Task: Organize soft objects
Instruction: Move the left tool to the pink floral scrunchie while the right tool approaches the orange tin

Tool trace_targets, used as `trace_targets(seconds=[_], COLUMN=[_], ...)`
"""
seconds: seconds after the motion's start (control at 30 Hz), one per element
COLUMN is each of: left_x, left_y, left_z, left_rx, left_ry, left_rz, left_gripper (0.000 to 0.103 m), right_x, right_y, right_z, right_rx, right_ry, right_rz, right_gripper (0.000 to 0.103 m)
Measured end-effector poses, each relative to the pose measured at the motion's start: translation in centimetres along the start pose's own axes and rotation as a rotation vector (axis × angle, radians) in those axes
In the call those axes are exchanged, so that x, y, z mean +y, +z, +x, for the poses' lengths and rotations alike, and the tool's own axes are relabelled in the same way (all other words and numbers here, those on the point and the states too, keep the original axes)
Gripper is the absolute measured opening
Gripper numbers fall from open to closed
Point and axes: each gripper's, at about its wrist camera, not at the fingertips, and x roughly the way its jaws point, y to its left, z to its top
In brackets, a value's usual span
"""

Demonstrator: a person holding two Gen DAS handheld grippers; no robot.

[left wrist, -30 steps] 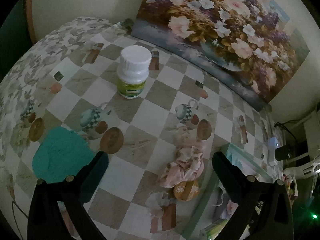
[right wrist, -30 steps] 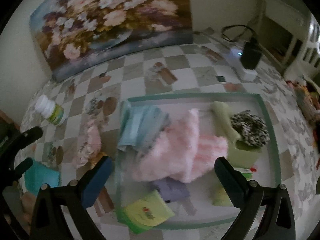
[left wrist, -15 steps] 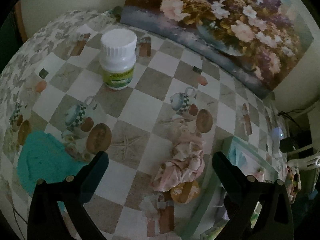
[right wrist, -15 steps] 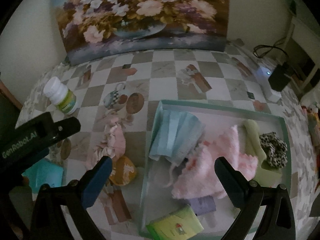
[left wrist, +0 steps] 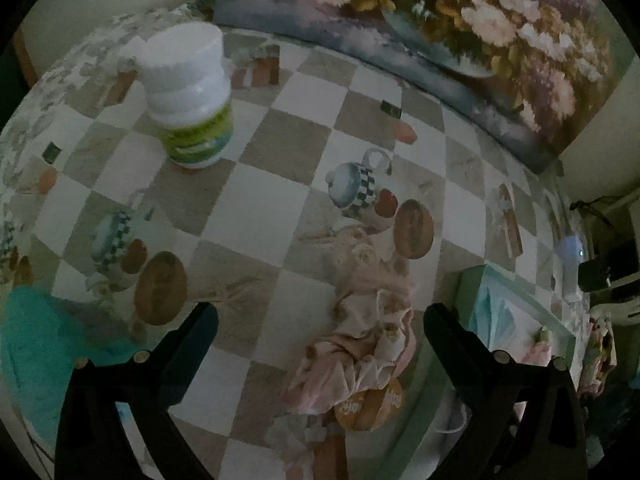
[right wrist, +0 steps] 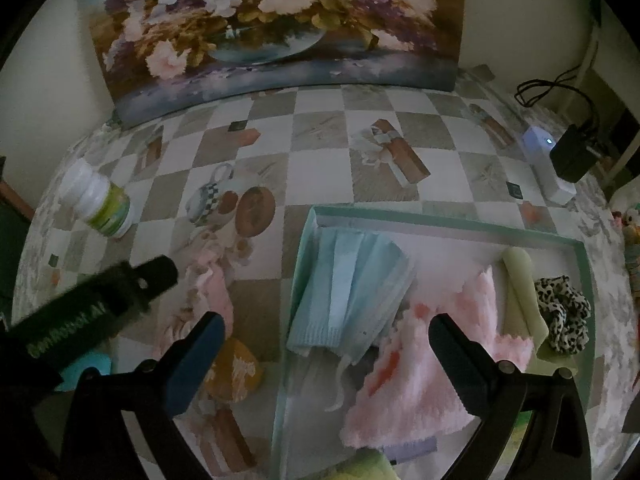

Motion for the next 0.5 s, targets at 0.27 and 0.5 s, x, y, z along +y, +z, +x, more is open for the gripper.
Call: trace_targets(seconds=[0.27, 0.5], left_x=[0.1, 0.0], left_y=[-0.3, -0.6], left_z=[2.2, 2.9], left_rx=[0.058, 0.096], left_ry=[-0.001, -0.009], left_rz=[-0.001, 0.010], left_gripper=[0.098, 0.077], right_x=[-0.8, -1.8], right_y=[0.0, -0.3], right_z=[1.1, 1.2], right_rx=[0.019, 0.036], right_ry=[-0.030, -0.057], right_rz=[0.008, 0.029], right_gripper=[0.103, 0.103])
